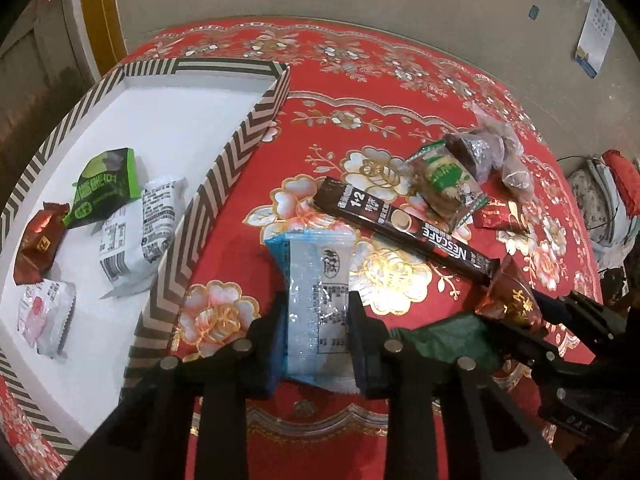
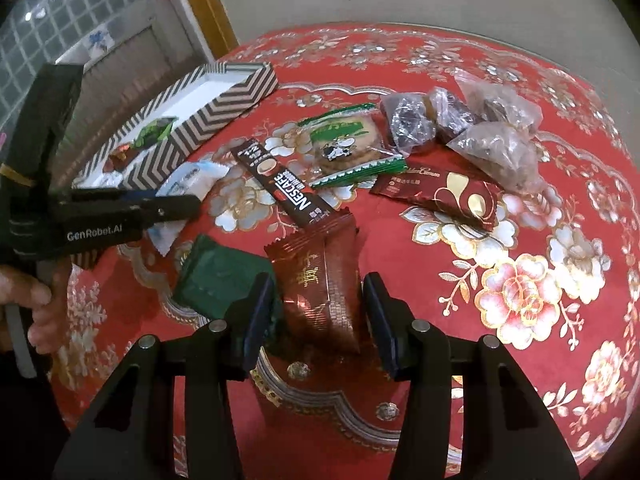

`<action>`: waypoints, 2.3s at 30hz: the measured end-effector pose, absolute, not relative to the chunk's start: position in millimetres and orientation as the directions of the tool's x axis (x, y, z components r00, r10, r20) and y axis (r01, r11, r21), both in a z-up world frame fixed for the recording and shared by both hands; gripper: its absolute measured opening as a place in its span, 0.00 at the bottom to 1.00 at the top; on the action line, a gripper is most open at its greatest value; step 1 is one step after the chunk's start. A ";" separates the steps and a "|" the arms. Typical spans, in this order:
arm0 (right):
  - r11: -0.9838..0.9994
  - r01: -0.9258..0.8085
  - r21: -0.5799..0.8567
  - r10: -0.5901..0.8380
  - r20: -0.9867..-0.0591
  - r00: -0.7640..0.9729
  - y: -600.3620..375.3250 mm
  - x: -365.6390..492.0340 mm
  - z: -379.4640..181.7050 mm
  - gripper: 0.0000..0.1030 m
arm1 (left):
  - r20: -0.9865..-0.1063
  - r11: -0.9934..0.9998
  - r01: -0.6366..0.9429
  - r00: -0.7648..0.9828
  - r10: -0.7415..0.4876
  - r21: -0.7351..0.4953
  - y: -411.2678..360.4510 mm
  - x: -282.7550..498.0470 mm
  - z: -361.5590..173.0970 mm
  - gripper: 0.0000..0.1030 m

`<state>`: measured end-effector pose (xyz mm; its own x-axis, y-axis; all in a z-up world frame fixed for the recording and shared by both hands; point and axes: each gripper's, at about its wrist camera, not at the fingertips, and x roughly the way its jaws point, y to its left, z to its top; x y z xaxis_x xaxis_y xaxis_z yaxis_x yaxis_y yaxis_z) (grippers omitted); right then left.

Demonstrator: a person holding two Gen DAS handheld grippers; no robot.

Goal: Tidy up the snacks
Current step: 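Grasp the blue bar with left tool while right tool grasps red wrapped candy, then carry the blue bar and red candy over the white tray with both tools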

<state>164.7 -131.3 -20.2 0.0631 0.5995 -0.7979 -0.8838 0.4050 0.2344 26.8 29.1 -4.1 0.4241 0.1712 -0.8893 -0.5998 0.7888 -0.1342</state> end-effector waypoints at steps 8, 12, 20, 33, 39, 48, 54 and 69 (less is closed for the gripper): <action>0.450 -0.859 0.244 0.582 -0.810 0.075 -134.6 168.2 -15.1 0.33 | -0.887 0.783 -0.602 0.435 0.155 -0.158 23.0 19.1 3.6 0.29; 0.457 -0.856 0.243 0.615 -0.782 0.106 -147.0 164.6 5.3 0.33 | -0.875 0.792 -0.584 0.462 0.147 -0.175 14.1 15.9 16.1 0.29; 0.468 -0.839 0.278 0.635 -0.766 0.100 -153.5 153.4 19.8 0.33 | -0.873 0.822 -0.553 0.458 0.165 -0.135 2.3 17.0 36.4 0.29; 0.493 -0.837 0.238 0.614 -0.777 0.141 -135.2 119.7 40.6 0.33 | -0.877 0.825 -0.565 0.414 0.245 -0.036 29.6 -4.2 51.0 0.28; 0.492 -0.845 0.208 0.604 -0.781 0.159 -103.9 93.8 49.7 0.33 | -0.871 0.826 -0.562 0.425 0.245 -0.041 61.8 -24.7 54.4 0.28; 0.496 -0.851 0.173 0.579 -0.796 0.176 -51.9 59.4 51.0 0.33 | -0.873 0.825 -0.562 0.432 0.227 -0.064 114.4 -58.0 46.4 0.28; 0.486 -0.860 0.154 0.557 -0.813 0.169 -15.9 42.9 47.9 0.33 | -0.853 0.815 -0.567 0.478 0.208 -0.118 145.1 -85.9 41.7 0.28; 0.427 -0.883 0.194 0.534 -0.842 0.073 90.0 30.3 39.7 0.33 | -0.860 0.827 -0.554 0.466 0.208 -0.100 193.7 -83.4 30.6 0.28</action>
